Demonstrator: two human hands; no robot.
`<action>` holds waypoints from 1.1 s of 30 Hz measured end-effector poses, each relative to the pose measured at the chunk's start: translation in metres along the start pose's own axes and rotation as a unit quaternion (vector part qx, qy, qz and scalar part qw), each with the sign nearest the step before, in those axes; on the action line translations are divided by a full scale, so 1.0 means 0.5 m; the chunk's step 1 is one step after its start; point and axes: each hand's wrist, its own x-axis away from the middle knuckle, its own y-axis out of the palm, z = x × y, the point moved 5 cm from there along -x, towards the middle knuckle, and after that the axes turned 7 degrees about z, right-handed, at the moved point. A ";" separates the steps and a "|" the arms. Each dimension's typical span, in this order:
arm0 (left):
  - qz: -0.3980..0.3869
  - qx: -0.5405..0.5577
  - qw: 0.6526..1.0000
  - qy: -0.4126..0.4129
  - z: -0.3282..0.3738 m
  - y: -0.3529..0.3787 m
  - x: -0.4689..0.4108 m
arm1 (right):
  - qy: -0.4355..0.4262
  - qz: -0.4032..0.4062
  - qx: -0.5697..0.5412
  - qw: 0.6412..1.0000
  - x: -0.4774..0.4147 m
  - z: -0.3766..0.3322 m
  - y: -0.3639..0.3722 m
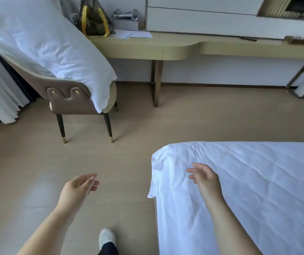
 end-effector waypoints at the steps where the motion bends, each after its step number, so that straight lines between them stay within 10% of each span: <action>1: 0.007 0.002 1.000 -0.008 0.003 0.003 -0.041 | -0.007 -0.007 0.004 1.000 -0.043 -0.016 0.030; 13: -0.071 -0.020 0.997 0.029 0.305 0.209 -0.632 | 0.044 0.073 -0.008 0.996 -0.468 -0.144 0.267; 33: -0.326 -0.124 0.933 0.090 0.724 0.996 -1.098 | 0.187 0.314 -0.107 0.925 -1.189 -0.229 0.069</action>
